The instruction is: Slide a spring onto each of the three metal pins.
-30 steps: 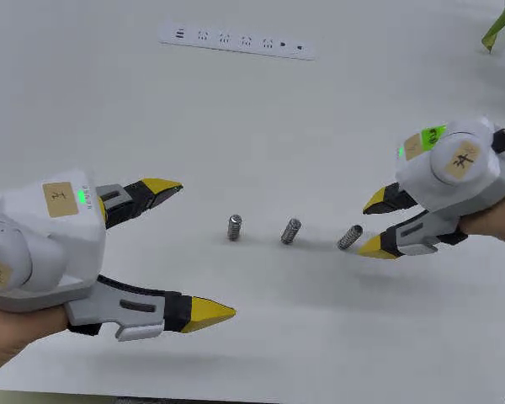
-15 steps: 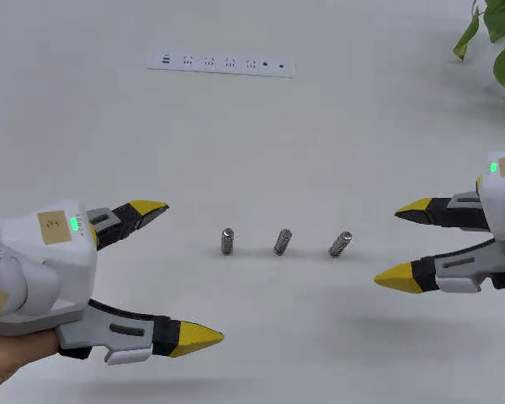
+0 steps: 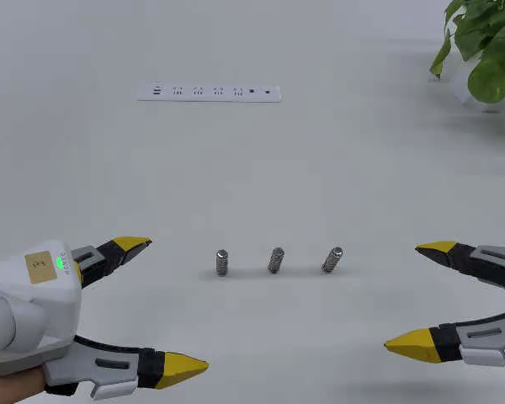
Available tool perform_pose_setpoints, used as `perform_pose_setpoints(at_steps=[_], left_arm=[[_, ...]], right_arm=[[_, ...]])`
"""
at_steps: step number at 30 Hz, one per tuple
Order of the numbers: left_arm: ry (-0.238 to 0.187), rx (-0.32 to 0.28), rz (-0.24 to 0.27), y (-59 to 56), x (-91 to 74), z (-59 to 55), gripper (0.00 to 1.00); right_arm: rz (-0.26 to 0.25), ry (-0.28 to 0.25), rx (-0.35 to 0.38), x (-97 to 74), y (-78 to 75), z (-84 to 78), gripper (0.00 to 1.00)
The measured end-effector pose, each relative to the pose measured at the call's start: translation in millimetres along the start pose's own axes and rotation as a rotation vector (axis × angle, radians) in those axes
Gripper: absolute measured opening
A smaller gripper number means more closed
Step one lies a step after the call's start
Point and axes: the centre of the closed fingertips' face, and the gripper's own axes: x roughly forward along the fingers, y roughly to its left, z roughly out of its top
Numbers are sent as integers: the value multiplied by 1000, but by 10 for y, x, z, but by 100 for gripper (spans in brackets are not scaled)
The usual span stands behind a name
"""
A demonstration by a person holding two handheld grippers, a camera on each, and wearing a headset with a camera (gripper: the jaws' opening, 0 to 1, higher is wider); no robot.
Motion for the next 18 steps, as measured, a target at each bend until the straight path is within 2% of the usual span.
perform_pose_setpoints(at_steps=[8, 11, 18], left_arm=[[14, -15, 0, -15, -5, -88, 100], [18, -14, 0, -16, -11, -102, 100], [18, -17, 4, -14, -26, -92, 100]], right_arm=[[-13, -37, 27, -8, 74, 7, 93], [-12, -38, 34, -19, 20, -38, 93], [-5, -47, 35, -12, 6, -32, 93]])
